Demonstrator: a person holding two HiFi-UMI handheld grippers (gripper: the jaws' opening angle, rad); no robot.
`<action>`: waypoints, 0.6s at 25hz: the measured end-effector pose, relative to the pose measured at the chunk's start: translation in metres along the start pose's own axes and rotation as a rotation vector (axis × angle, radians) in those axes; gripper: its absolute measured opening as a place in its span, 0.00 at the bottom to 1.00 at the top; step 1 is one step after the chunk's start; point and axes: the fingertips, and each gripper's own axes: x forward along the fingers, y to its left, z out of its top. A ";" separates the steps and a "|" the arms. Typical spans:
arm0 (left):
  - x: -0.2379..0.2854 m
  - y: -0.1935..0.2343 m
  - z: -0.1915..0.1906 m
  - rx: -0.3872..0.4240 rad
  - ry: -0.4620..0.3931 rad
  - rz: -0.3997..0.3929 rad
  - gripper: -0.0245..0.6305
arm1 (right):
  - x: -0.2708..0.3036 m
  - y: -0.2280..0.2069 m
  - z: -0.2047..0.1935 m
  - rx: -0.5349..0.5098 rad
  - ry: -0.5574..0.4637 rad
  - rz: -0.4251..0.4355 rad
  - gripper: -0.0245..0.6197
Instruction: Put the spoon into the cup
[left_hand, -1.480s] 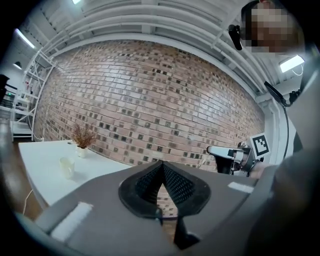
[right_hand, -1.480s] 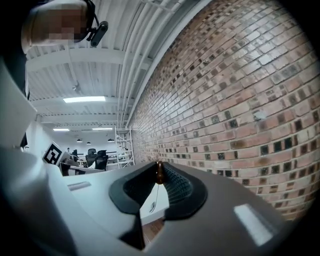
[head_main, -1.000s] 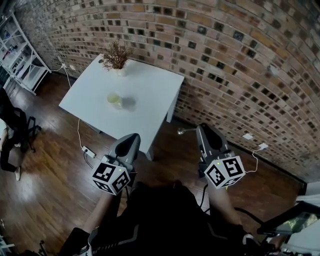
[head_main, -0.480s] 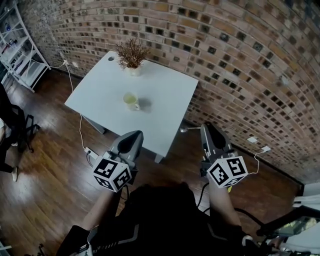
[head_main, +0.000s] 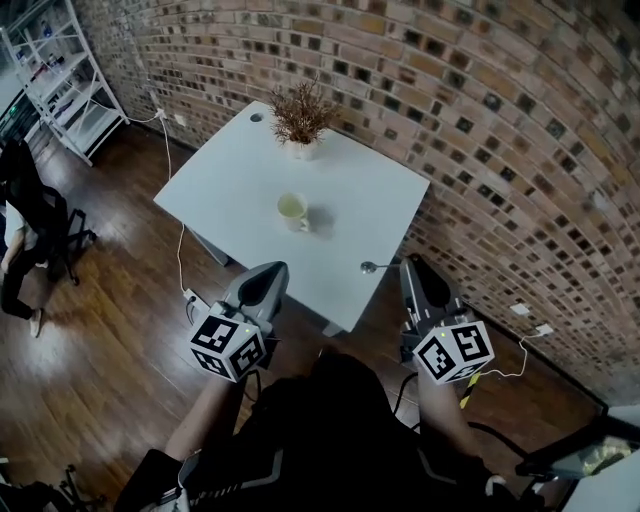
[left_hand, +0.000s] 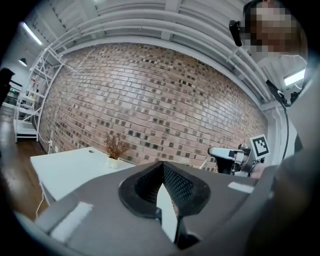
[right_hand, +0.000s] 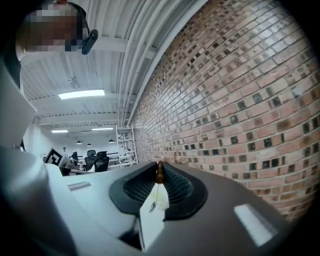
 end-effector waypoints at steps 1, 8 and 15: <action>0.004 0.001 0.002 0.002 0.001 0.008 0.03 | 0.008 -0.002 0.002 -0.001 -0.001 0.011 0.12; 0.028 0.017 0.021 0.020 0.002 0.054 0.03 | 0.060 -0.006 0.014 -0.002 0.003 0.104 0.12; 0.045 0.033 0.028 0.025 0.008 0.111 0.03 | 0.091 -0.014 0.020 0.008 0.005 0.171 0.12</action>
